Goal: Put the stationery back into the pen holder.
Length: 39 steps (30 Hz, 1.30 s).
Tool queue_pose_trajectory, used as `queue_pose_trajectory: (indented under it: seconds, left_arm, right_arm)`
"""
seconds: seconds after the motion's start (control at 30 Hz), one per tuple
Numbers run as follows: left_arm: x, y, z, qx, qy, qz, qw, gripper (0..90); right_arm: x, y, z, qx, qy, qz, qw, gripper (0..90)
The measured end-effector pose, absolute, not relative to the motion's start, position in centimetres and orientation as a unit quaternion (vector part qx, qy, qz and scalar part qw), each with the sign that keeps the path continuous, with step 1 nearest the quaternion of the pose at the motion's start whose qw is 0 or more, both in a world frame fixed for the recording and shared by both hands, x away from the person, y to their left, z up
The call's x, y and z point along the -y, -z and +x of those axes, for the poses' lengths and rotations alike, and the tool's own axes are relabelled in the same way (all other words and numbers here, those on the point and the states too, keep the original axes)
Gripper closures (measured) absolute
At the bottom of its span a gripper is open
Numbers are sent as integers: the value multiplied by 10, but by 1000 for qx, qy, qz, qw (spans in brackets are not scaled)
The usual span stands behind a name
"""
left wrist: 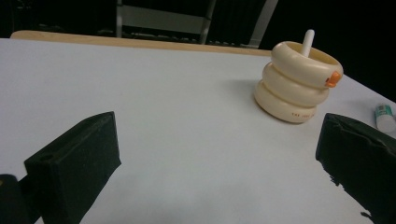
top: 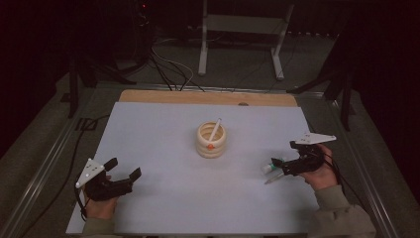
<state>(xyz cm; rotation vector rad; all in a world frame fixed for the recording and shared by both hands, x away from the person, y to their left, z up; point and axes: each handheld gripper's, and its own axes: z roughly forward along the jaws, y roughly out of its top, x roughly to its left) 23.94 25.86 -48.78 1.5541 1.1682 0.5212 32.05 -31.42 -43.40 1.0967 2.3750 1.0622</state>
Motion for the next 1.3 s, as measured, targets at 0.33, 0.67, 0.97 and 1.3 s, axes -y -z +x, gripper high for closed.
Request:
queue_pose_trajectory:
  seconds: [0.33,0.67,0.97,1.3]
  left_arm:
    - [-259,489,239,-492,-214,652,536,2]
    - [-258,490,240,-492,-213,654,534,2]
    - [-256,491,241,-492,-210,657,532,2]
    - [-258,492,242,-495,-209,654,532,2]
  right_arm:
    - [309,435,339,-880,-305,338,136,8]
    - [311,447,349,-894,-284,326,114,8]
    - [305,457,358,-913,-256,303,96,10]
    - [302,471,365,-934,-219,271,73,149]
